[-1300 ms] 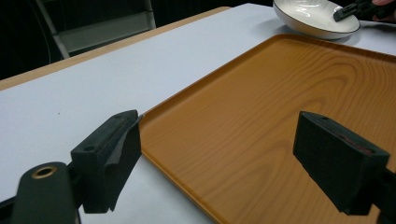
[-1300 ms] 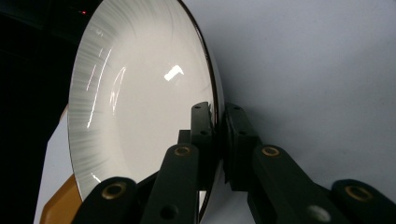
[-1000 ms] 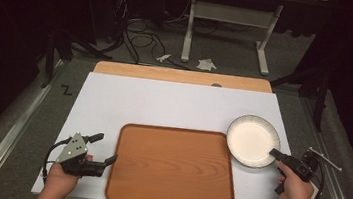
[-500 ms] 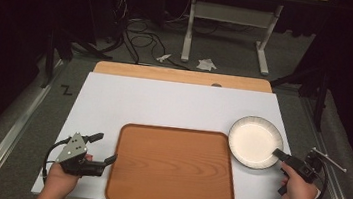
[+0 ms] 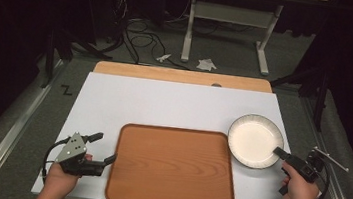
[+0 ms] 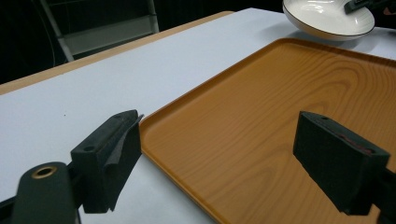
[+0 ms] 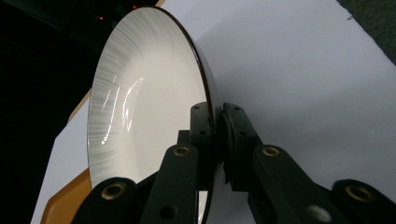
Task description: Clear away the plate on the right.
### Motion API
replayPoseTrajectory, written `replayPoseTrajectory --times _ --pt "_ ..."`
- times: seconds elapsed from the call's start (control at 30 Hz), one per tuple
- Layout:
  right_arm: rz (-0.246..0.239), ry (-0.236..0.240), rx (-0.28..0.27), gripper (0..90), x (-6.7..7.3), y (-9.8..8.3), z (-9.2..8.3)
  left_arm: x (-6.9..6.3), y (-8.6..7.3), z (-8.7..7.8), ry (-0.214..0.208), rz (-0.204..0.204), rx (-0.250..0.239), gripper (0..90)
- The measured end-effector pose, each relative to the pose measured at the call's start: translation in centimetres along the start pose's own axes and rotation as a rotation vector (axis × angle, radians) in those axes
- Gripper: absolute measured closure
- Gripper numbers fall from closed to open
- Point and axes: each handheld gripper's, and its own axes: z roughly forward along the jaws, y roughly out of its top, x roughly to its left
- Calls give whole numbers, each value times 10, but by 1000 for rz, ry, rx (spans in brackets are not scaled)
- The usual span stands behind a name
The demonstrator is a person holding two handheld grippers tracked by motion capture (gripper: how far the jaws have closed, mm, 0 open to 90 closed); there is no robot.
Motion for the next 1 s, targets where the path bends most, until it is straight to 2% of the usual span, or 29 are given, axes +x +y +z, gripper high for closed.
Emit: replayPoseTrajectory --times 0.17,0.6,0.8,0.97,1.0 --pt "-8 31 -7 848 3 0 -1 0 0 0 2 0 -4 159" --pt "-47 69 6 851 15 -1 -2 0 0 -1 3 0 -6 159" --pt "-77 97 28 851 26 -3 2 0 1 -1 9 1 -11 158" --pt "-101 114 57 851 45 -5 10 1 1 -4 14 -4 -16 158" --pt "-101 114 57 851 45 -5 10 1 1 -4 11 -3 -18 158"
